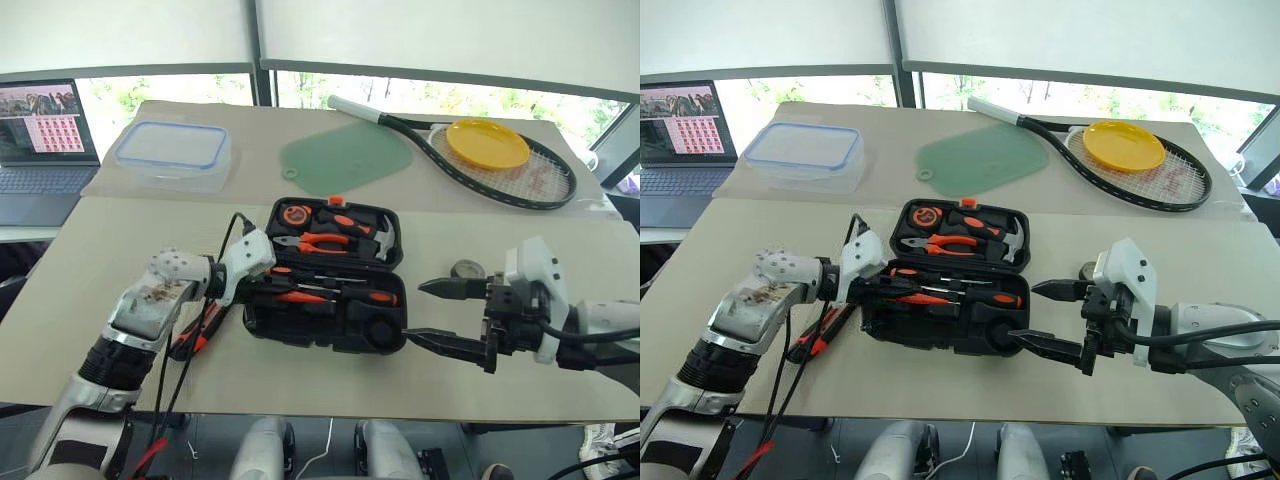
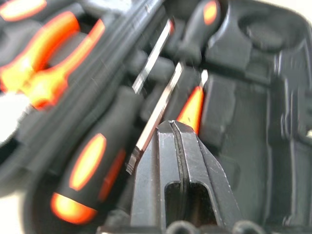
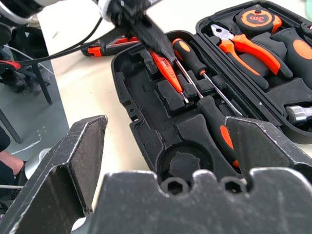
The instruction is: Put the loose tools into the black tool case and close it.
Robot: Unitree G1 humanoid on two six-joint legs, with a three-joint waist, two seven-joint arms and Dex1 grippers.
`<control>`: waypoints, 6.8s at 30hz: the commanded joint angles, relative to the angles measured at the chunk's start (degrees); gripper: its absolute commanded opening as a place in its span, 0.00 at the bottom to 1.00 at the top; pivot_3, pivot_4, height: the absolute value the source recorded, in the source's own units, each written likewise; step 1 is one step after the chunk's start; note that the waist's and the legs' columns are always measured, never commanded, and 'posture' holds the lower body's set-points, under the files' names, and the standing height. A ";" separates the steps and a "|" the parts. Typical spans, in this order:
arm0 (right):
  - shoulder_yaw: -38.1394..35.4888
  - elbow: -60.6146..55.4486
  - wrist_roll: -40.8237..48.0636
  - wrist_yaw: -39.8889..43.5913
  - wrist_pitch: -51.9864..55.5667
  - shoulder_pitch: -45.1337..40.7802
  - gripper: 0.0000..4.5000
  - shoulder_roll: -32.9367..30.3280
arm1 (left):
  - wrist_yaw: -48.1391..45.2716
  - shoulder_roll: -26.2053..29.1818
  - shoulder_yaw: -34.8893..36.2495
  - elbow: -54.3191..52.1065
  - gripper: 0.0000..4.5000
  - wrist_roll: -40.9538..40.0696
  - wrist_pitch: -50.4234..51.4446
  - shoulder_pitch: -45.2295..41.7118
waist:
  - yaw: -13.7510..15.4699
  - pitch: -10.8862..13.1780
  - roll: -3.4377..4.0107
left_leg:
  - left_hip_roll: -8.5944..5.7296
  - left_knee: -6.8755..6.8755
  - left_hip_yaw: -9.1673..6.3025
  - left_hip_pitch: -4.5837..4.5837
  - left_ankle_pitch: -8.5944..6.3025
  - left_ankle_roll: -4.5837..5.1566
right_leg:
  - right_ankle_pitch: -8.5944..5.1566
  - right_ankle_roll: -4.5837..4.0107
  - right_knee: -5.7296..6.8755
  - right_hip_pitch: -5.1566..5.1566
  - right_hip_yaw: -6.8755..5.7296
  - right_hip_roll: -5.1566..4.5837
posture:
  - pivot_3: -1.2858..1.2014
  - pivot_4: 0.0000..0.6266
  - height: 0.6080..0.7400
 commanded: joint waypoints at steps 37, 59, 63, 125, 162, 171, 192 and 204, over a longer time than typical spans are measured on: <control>11.30 10.95 -13.67 21.66 -10.85 -15.05 1.00 -2.29 | 9.46 20.12 43.94 -25.15 0.99 -17.06 30.12 36.77 | 0.85 0.02 0.14 | 0.06 -0.18 -0.06 0.17 -0.27 -0.60 | -0.34 -0.68 -0.09 -0.11 -0.47 -0.38 | 0.52 0.24 0.99; 5.92 0.87 -12.06 13.02 -10.66 -4.44 1.00 -0.73 | 19.87 23.48 8.81 -22.02 0.67 -13.71 41.03 15.99 | 0.69 -0.09 0.40 | 0.07 -0.32 0.08 0.45 -0.01 -0.34 | -0.14 -0.29 0.06 0.07 0.01 -0.04 | 0.52 0.24 0.99; 5.90 0.91 -12.18 12.65 -10.98 -4.22 1.00 -0.72 | 19.59 24.06 10.27 -20.94 0.37 -13.41 40.01 16.81 | 0.67 -0.09 0.40 | 0.06 -0.32 0.10 0.44 -0.02 -0.32 | -0.14 -0.29 0.05 0.06 0.03 -0.04 | 0.52 0.24 0.99; -0.28 -4.25 -6.84 3.80 -6.98 3.84 1.00 -0.79 | -24.97 8.61 -12.15 -4.43 0.47 4.10 1.18 -18.17 | 0.43 0.05 0.13 | -0.02 0.03 0.08 -0.04 -0.13 -0.08 | -0.12 0.00 -0.05 -0.06 0.04 0.12 | 0.52 0.24 0.99; -14.34 6.92 -17.15 4.63 -7.41 18.60 1.00 1.06 | -16.32 3.72 5.97 -1.15 0.24 -6.29 7.86 -15.19 | 0.82 -0.02 0.19 | -0.02 0.17 0.03 -0.06 -0.15 -0.02 | -0.10 0.06 0.02 -0.01 0.06 0.11 | 0.52 0.24 0.99; -25.47 19.42 -22.25 17.15 -9.34 23.92 1.00 -5.19 | -11.47 6.95 18.51 -12.73 0.94 -18.83 13.93 -7.71 | -0.20 -0.03 0.23 | 0.00 0.07 0.04 0.07 -0.12 -0.06 | -0.11 0.06 0.01 0.05 0.13 0.11 | 0.52 0.24 0.99; 23.63 59.57 -47.49 17.56 -23.83 -28.36 1.00 4.30 | -6.21 10.71 14.83 -19.44 0.99 -22.74 14.94 -5.17 | -0.21 0.04 0.28 | -0.08 -0.04 0.17 0.12 0.16 -0.54 | -0.11 0.01 0.00 0.00 0.19 0.13 | 0.52 0.24 0.99; 23.51 66.00 -49.88 17.65 -26.28 -30.47 0.33 7.69 | -5.74 11.49 13.76 -19.19 1.00 -22.50 14.69 -6.40 | -0.29 0.04 0.29 | -0.06 -0.04 0.18 0.13 0.17 -0.56 | -0.11 0.01 0.02 0.01 0.16 0.13 | 0.52 0.24 0.99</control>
